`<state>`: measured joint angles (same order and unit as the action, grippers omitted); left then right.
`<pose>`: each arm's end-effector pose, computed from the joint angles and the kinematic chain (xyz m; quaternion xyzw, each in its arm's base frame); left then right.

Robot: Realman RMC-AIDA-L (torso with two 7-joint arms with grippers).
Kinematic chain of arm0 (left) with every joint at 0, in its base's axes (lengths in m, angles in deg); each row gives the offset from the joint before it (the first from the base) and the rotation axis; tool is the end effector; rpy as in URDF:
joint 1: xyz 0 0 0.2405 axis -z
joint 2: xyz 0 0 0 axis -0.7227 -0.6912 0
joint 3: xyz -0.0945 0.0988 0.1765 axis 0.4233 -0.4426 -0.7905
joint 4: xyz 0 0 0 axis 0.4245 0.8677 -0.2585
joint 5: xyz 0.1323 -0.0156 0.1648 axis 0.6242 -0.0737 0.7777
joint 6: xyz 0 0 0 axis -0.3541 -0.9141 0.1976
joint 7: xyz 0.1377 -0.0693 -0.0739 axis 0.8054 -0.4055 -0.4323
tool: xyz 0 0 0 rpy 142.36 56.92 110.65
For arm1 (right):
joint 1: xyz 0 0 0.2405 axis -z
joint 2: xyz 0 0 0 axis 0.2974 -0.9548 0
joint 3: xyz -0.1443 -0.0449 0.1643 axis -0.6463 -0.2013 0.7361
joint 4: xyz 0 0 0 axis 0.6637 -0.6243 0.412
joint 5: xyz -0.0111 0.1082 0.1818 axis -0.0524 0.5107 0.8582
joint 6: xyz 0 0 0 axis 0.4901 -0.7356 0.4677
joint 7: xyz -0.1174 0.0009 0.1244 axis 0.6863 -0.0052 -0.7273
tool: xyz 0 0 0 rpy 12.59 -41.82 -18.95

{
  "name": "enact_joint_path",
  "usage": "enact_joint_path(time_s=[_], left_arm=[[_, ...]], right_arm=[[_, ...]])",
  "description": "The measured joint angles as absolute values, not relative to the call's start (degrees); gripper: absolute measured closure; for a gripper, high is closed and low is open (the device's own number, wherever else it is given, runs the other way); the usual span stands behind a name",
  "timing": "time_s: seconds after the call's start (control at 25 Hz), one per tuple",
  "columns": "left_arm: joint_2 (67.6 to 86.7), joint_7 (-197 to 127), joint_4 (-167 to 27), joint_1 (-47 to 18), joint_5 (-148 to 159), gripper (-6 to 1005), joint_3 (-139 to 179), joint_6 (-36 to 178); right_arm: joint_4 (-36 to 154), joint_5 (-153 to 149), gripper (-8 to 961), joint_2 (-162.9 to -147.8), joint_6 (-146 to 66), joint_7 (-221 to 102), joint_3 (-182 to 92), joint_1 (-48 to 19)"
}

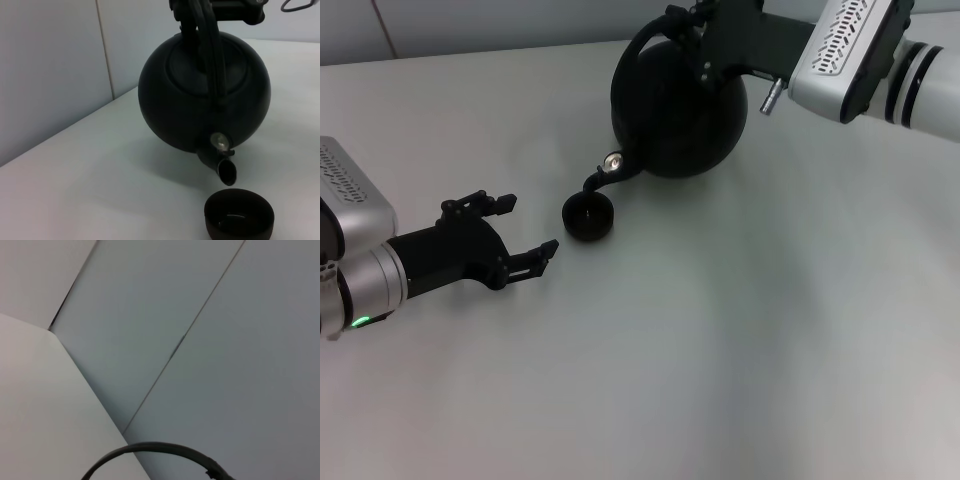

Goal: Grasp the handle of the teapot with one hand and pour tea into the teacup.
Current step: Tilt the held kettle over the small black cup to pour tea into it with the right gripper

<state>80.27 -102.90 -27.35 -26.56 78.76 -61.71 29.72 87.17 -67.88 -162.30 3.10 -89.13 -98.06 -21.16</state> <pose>-0.2400 0.3422 -0.0711 -0.9484 -0.1342 -0.1175 0.2624 0.1783 0.4307 -0.0194 -0.8972 -0.0867 0.1488 0.4066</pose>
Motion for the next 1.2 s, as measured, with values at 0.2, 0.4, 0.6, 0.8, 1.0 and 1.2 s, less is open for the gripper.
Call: enact_joint_path(time_s=[0.2, 0.4, 0.6, 0.8, 1.0, 1.2], left_arm=[[80.27, -102.9, -27.3, -26.6, 78.8, 190, -61.7, 29.7], [80.26, -102.9, -27.3, -26.5, 78.8, 190, -61.7, 29.6], [80.27, -102.9, -27.3, -26.5, 78.8, 190, -61.7, 29.6], [80.27, -102.9, -27.3, -26.5, 78.8, 190, -61.7, 29.7], [80.27, -102.9, -27.3, -26.5, 78.8, 190, -61.9, 29.7], [80.27, -103.1, -27.2, -26.5, 78.8, 191, -62.0, 29.7]], right_arm=[[87.4, -67.9, 864, -162.31, 3.1, -89.1, -98.1, -21.1], [87.9, -68.0, 864, -162.31, 2.4, -89.0, -99.4, -21.1], [89.2, -67.8, 865, -162.39, -0.3, -89.0, -102.7, -20.6], [89.5, -67.8, 865, -162.40, -0.7, -89.0, -103.1, -20.5], [89.6, -67.7, 865, -162.40, -0.7, -89.0, -103.2, -20.5], [89.8, -67.7, 865, -162.40, -0.7, -89.0, -103.7, -20.4]])
